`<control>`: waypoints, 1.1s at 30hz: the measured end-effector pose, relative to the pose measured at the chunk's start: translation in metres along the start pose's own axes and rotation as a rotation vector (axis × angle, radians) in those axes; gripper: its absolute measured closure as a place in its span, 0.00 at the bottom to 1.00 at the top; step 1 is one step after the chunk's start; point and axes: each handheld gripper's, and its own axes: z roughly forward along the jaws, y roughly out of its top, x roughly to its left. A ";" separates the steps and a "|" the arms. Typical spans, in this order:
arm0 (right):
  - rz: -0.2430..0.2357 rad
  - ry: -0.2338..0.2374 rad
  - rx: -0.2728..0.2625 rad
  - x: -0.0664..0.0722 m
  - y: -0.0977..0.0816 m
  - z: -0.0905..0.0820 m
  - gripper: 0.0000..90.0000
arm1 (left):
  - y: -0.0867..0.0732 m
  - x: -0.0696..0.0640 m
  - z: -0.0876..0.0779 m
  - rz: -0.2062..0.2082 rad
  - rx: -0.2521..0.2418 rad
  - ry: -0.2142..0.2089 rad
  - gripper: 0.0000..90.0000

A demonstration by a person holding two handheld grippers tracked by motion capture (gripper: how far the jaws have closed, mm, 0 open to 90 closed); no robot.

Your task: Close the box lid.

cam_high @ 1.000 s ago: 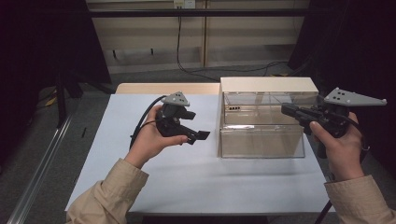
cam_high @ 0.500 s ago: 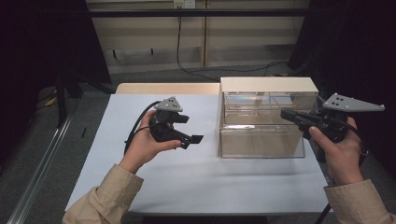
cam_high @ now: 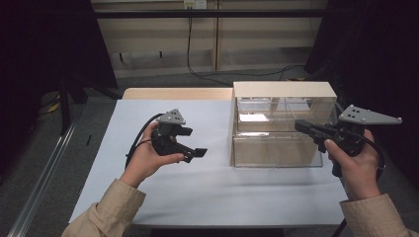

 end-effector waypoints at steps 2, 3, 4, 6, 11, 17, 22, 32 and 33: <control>-0.004 0.001 -0.003 0.000 -0.001 0.000 1.00 | -0.002 0.000 0.000 0.002 0.000 0.001 0.13; -0.002 0.001 -0.003 0.000 -0.001 0.000 1.00 | -0.002 0.000 0.000 0.002 0.002 0.003 0.13; -0.003 0.002 -0.003 0.000 -0.001 0.000 1.00 | -0.003 0.000 0.000 -0.001 -0.003 0.001 0.13; -0.006 0.001 -0.006 0.000 -0.002 0.000 1.00 | -0.004 0.000 -0.001 0.004 0.001 0.007 0.13; -0.017 -0.003 -0.006 0.000 -0.003 0.000 1.00 | -0.008 0.001 -0.001 0.001 0.002 0.011 0.13; -0.019 -0.006 -0.005 0.000 -0.008 0.000 1.00 | -0.015 0.001 0.000 0.004 0.010 0.013 0.13; -0.013 -0.007 -0.007 0.000 -0.011 -0.001 1.00 | -0.020 0.001 -0.001 -0.001 0.008 0.017 0.13; -0.026 -0.010 -0.015 0.002 -0.010 -0.001 1.00 | -0.028 0.001 -0.004 -0.007 0.010 0.027 0.13; -0.030 -0.009 -0.012 0.002 -0.011 -0.001 1.00 | -0.029 0.001 -0.004 -0.006 0.007 0.029 0.13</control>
